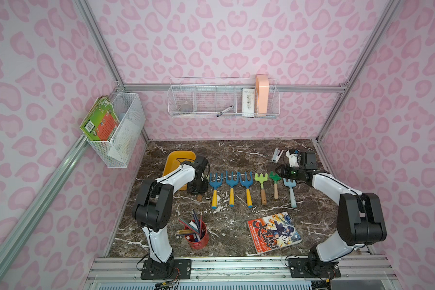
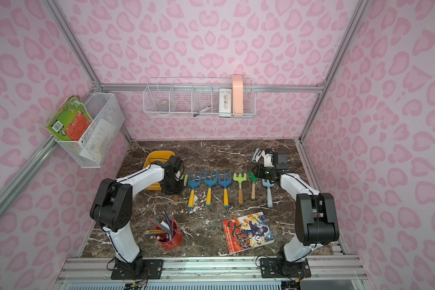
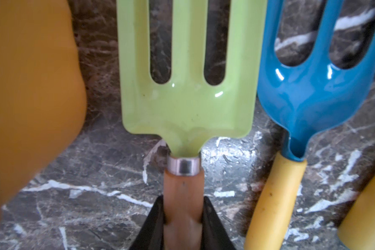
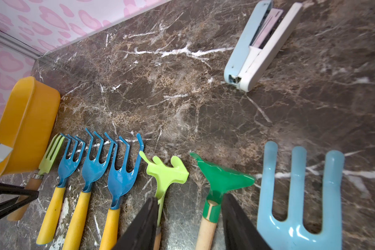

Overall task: Take the hand rake out of the storage box
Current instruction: Move the storage box to the center of the board, then place the rake at the center of the board.

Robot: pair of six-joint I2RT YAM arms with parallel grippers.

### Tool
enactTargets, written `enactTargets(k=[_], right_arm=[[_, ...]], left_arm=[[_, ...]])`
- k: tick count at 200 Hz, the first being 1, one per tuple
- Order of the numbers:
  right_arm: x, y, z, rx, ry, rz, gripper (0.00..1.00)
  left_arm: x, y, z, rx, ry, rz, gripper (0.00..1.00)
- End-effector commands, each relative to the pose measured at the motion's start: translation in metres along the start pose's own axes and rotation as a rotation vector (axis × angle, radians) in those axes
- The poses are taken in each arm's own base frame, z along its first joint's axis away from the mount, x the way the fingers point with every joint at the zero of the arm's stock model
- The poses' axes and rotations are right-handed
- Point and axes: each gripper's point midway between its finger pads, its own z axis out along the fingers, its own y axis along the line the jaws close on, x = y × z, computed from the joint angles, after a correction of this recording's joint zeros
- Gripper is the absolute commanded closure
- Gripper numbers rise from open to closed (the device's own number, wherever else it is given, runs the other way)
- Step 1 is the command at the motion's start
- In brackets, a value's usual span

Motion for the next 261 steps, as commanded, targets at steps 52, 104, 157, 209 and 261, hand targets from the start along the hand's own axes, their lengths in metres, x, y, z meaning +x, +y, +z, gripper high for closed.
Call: enactTargets(k=[52, 104, 157, 209, 261], right_arm=[[-0.007, 0.000, -0.010, 0.008, -0.032, -0.015, 0.51], [-0.009, 0.000, -0.014, 0.011, -0.038, -0.013, 0.51], [-0.011, -0.002, -0.021, 0.026, -0.050, -0.014, 0.49], [-0.014, 0.000, -0.022, 0.012, -0.062, -0.016, 0.42], [-0.022, -0.001, -0.024, 0.022, -0.090, -0.020, 0.38]], left_arm=[[0.008, 0.006, 0.016, -0.051, 0.051, -0.021, 0.88], [0.002, 0.003, 0.015, -0.048, 0.035, -0.024, 0.74], [-0.015, -0.005, -0.008, 0.000, -0.042, -0.023, 0.60], [-0.049, -0.011, -0.069, 0.040, -0.232, -0.028, 0.33], [-0.084, 0.000, -0.125, 0.035, -0.446, -0.101, 0.29]])
